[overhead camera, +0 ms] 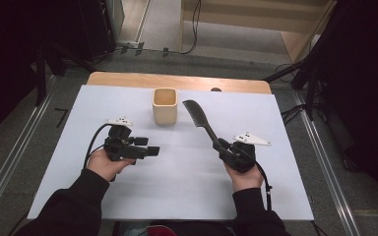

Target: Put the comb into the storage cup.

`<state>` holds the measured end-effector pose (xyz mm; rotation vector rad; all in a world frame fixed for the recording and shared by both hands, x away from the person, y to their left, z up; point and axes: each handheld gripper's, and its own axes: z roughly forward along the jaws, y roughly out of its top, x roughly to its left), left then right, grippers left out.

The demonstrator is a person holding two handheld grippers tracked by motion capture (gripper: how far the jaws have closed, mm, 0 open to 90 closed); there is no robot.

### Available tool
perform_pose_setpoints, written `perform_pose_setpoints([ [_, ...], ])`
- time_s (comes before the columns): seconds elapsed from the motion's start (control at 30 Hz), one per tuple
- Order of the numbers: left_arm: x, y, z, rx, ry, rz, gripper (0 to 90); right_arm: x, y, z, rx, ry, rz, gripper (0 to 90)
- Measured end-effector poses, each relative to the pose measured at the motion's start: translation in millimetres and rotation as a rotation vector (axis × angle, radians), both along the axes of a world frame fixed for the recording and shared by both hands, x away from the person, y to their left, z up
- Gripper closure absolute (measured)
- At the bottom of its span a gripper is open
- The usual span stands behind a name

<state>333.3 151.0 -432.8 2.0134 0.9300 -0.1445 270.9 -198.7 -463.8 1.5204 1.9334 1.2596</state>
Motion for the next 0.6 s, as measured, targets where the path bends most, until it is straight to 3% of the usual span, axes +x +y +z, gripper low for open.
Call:
perform_pose_setpoints([
  [0.4, 15.6, -20.5, -2.7, -0.005, 0.006, 0.006, 26.2, -1.8, 7.3, -6.0, 0.007, -0.042, -0.054, 70.3],
  [0.6, 21.3, -31.0, 1.5, -0.038, 0.003, 0.036, 27.3, -0.9, 10.6, -8.2, 0.027, -0.051, -0.072, 70.3],
])
